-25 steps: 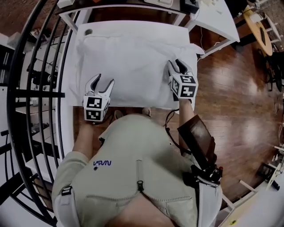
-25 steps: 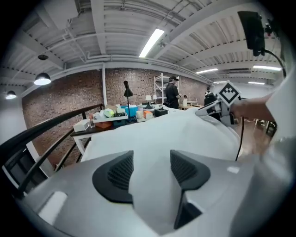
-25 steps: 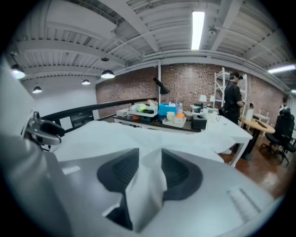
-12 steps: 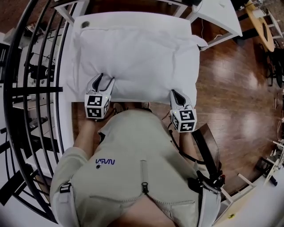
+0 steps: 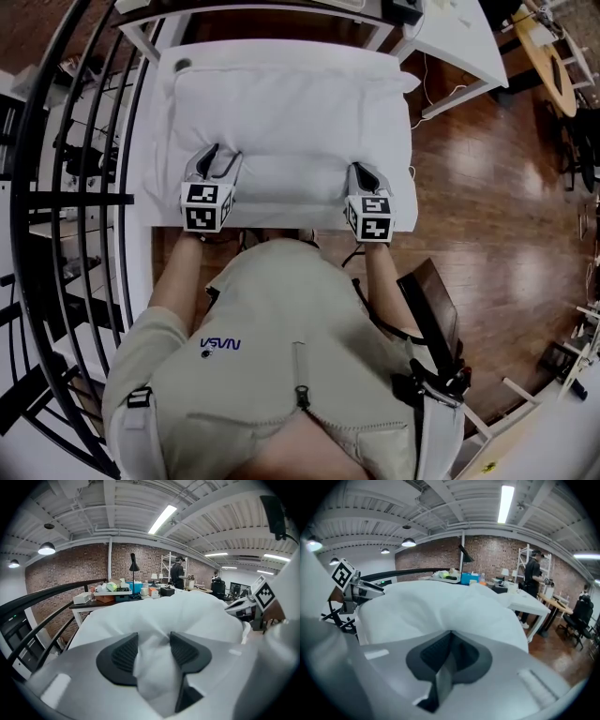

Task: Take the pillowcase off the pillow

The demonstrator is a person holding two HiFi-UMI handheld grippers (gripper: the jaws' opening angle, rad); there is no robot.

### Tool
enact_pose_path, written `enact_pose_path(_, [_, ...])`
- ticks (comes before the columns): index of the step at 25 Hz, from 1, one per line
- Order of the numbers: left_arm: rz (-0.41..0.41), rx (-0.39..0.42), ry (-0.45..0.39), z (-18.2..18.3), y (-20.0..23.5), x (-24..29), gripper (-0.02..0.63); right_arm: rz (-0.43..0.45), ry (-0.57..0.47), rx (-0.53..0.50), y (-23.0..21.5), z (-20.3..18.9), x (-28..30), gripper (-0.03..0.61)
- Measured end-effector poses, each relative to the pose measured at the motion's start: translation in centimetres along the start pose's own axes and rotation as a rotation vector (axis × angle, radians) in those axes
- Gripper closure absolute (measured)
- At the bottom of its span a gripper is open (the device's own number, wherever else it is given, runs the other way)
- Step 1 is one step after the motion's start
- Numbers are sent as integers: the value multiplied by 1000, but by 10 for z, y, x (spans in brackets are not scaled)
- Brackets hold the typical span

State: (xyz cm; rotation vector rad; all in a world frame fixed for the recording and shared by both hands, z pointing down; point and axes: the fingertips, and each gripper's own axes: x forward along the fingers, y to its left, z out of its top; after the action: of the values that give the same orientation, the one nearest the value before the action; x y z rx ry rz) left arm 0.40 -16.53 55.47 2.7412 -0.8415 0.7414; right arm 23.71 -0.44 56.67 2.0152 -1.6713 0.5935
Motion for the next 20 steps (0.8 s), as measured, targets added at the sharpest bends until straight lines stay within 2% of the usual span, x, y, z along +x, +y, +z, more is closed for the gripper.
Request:
enact_pose_path(7, [40, 14, -8, 13, 19, 19, 385, -6, 4, -33, -4, 21, 31, 575])
enact_pose_path(14, [54, 17, -28, 10, 14, 21, 385, 12, -4, -9, -8, 15, 32, 575])
enact_pose_path(17, [77, 45, -46, 15, 12, 16, 393, 7, -56, 23, -13, 23, 21, 575])
enact_pose_path(19, [116, 82, -91, 29, 12, 1, 438, -11, -142, 73, -17, 39, 2, 575])
enact_pose_path(20, [141, 90, -124, 39, 13, -8, 497, -18, -190, 96, -20, 50, -8, 575])
